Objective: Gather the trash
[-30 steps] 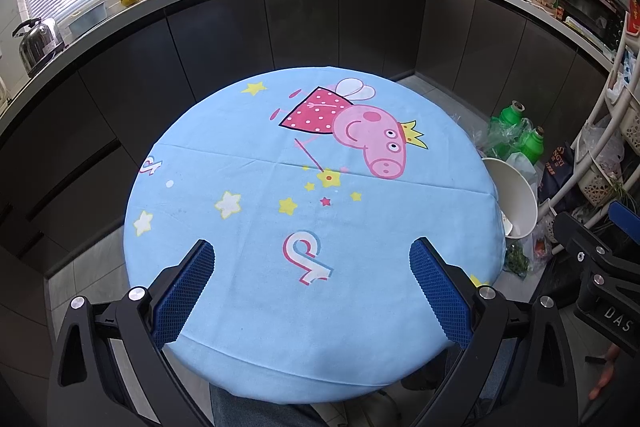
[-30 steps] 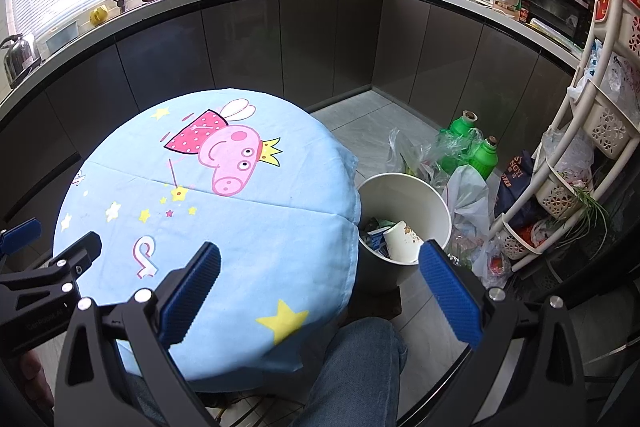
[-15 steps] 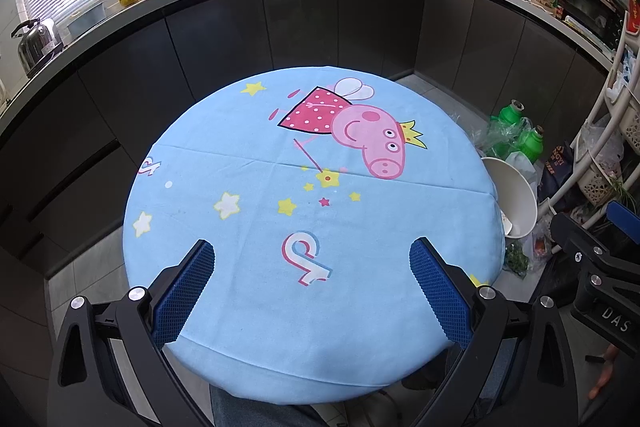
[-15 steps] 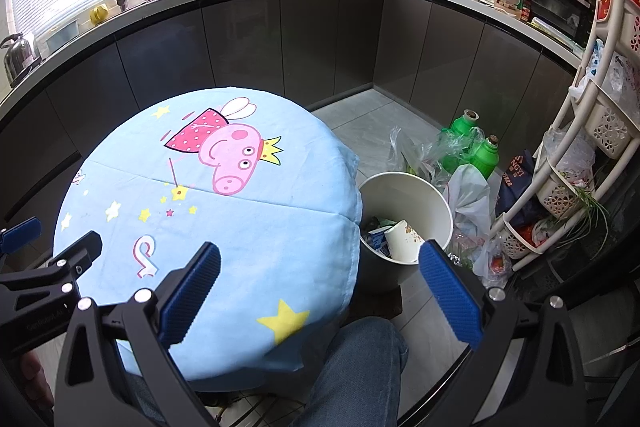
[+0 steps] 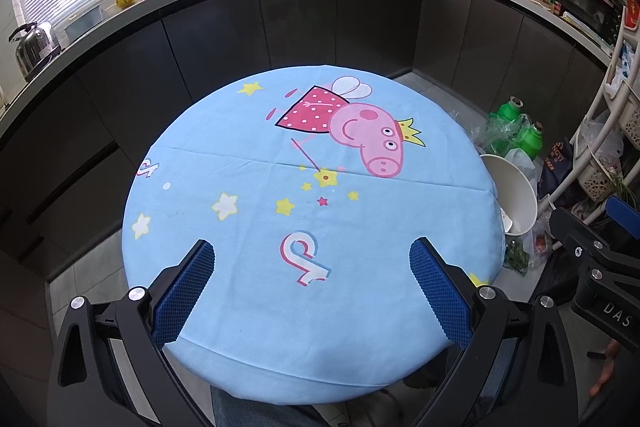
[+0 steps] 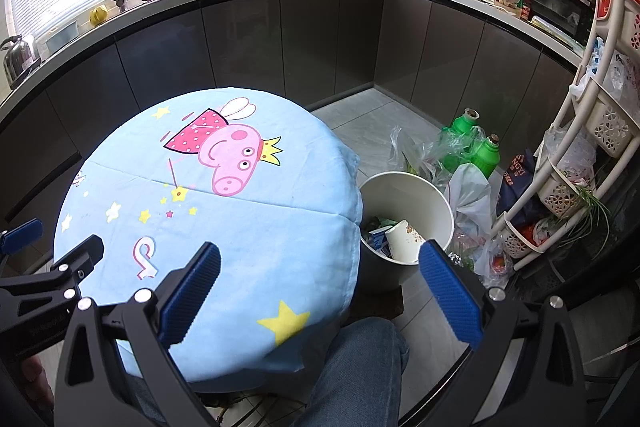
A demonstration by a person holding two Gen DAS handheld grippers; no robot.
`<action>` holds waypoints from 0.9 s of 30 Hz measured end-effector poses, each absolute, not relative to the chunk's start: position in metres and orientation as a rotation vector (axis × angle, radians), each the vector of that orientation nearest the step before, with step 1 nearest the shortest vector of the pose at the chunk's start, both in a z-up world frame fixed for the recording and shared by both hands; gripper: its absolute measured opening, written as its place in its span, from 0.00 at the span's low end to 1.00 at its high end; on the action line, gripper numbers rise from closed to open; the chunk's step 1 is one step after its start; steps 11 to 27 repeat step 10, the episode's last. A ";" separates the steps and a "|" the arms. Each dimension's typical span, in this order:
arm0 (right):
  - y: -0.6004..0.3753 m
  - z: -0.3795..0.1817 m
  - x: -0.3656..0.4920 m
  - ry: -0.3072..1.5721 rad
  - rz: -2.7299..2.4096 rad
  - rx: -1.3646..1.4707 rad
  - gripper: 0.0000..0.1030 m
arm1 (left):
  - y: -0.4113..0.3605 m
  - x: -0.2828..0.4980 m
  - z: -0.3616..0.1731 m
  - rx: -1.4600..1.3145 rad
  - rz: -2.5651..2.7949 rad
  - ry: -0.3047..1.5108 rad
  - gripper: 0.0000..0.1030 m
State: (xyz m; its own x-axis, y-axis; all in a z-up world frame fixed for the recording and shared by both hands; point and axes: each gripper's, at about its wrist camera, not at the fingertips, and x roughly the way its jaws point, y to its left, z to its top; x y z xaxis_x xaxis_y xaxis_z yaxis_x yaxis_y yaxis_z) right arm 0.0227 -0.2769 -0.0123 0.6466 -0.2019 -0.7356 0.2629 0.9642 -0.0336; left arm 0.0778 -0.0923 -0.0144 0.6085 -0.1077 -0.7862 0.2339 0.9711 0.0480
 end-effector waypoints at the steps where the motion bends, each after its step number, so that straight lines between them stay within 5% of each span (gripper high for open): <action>1: -0.276 -0.012 0.022 0.826 -0.265 0.080 0.97 | -0.092 0.078 -0.014 0.152 -0.198 0.896 0.92; 27: -0.271 -0.017 0.025 0.829 -0.267 0.084 0.97 | -0.092 0.078 -0.015 0.156 -0.195 0.895 0.92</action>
